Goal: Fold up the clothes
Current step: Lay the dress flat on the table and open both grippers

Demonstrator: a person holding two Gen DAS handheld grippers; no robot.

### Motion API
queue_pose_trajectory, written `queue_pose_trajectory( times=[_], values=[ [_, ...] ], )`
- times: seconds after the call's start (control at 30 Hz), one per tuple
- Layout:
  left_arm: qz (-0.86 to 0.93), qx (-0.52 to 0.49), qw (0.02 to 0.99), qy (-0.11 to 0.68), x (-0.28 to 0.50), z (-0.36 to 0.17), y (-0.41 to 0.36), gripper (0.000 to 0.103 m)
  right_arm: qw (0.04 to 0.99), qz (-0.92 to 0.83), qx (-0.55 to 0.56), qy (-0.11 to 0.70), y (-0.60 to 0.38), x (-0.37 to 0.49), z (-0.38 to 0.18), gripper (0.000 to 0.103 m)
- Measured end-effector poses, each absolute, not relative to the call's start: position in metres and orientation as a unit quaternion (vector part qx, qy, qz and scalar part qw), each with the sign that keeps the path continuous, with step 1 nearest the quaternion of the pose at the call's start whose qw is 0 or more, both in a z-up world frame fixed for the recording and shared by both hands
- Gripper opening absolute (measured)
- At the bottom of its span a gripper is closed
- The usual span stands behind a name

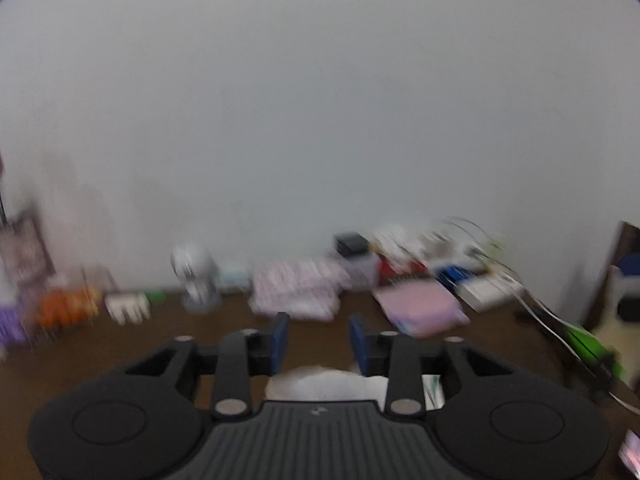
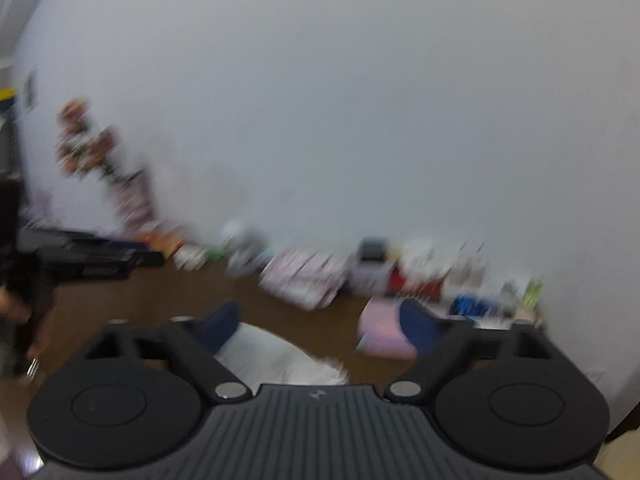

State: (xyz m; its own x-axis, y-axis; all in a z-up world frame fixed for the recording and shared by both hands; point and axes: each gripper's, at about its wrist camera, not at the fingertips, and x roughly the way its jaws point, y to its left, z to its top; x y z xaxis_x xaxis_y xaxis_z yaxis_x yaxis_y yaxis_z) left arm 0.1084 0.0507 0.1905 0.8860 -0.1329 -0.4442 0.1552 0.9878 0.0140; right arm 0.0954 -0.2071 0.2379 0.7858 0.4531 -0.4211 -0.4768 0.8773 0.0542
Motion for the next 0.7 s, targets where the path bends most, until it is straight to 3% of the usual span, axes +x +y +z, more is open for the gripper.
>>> queue_pose_trajectory(
  times=[0.03,0.1,0.23,0.4,0.43,0.47,0.5,0.53,0.6,0.7],
  values=[
    [-0.092,0.022,0.970,0.223,0.083,0.184,0.058,0.060,0.939,0.263,-0.033,0.220,-0.207,0.076,0.221,0.093],
    [-0.124,0.026,0.965,0.227,0.041,0.170,0.066,0.072,0.926,0.293,-0.040,0.236,-0.202,0.039,0.185,0.093],
    [-0.164,0.045,0.938,0.303,-0.034,0.119,0.084,0.072,0.901,0.317,-0.035,0.293,-0.169,-0.021,0.111,0.092],
    [-0.185,0.085,0.918,0.340,-0.071,0.051,0.089,0.071,0.887,0.293,-0.023,0.357,-0.156,-0.045,0.036,0.066],
    [-0.177,0.079,0.915,0.353,-0.069,0.044,0.089,0.070,0.893,0.279,-0.025,0.352,-0.153,-0.047,0.032,0.060],
    [-0.173,0.071,0.914,0.359,-0.068,0.037,0.091,0.066,0.901,0.265,-0.028,0.344,-0.150,-0.048,0.031,0.044],
    [-0.170,0.063,0.913,0.366,-0.066,0.031,0.092,0.051,0.907,0.253,-0.034,0.336,-0.145,-0.049,0.028,0.021],
    [-0.168,0.056,0.911,0.372,-0.063,0.026,0.093,0.030,0.912,0.242,-0.041,0.330,-0.141,-0.050,0.024,0.014],
    [-0.164,0.040,0.912,0.374,-0.057,0.021,0.097,0.015,0.915,0.236,-0.048,0.323,-0.132,-0.049,0.021,0.005],
    [-0.167,0.005,0.912,0.375,-0.049,0.021,0.106,0.011,0.916,0.235,-0.044,0.322,-0.129,-0.037,0.025,0.004]
  ],
)
